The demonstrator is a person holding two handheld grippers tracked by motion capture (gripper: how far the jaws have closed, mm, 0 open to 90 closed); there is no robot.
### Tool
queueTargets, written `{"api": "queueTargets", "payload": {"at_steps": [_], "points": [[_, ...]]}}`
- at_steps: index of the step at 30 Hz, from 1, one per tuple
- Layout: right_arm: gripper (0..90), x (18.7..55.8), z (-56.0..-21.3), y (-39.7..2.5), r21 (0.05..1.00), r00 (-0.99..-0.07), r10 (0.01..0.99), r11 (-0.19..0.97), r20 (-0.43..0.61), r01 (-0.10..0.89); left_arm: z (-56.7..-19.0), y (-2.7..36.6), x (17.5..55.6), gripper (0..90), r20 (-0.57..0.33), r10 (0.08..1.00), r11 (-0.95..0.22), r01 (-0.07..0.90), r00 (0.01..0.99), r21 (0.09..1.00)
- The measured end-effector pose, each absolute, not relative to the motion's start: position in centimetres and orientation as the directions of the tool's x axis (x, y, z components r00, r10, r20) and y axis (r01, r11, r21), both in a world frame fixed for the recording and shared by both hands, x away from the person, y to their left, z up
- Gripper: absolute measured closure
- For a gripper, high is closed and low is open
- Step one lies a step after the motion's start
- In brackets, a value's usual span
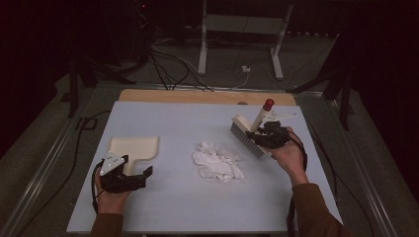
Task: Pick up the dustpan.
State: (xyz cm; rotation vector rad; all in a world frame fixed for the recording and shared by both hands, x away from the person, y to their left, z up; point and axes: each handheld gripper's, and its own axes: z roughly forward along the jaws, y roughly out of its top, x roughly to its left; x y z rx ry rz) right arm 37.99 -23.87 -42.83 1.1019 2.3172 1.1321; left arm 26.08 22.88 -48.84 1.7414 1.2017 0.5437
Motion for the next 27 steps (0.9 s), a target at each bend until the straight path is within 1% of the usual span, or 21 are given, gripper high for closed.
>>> {"api": "queueTargets", "payload": {"at_steps": [7, 12, 15, 17, 27], "points": [[67.3, 37.4, -43.1, -24.9, 0.779, -0.61, 0.789, 0.336, 0.074, 0.53, -48.6, 23.4, 26.0, 0.8, -0.131, 0.907, -0.088, 0.485, 0.4, 0.87], [67.3, 36.6, -43.4, -25.5, 0.781, -0.596, 0.799, 0.326, 0.073, 0.532, -48.5, 23.6, 26.0, 0.8, -0.118, 0.922, -0.088, 0.497, 0.368, 0.863], [67.2, 36.0, -43.7, -25.8, 0.791, -0.613, 0.787, 0.331, 0.069, 0.514, -48.4, 23.8, 26.1, 0.8, -0.116, 0.931, -0.082, 0.506, 0.347, 0.858], [67.3, 35.7, -43.8, -25.9, 0.785, -0.599, 0.799, 0.332, 0.06, 0.523, -48.1, 24.0, 26.2, 0.8, -0.125, 0.935, -0.064, 0.504, 0.332, 0.861], [67.3, 34.0, -44.6, -27.2, 0.791, -0.573, 0.818, 0.318, 0.05, 0.523, -47.6, 24.7, 26.1, 0.8, -0.123, 0.944, -0.051, 0.506, 0.305, 0.861]]}}
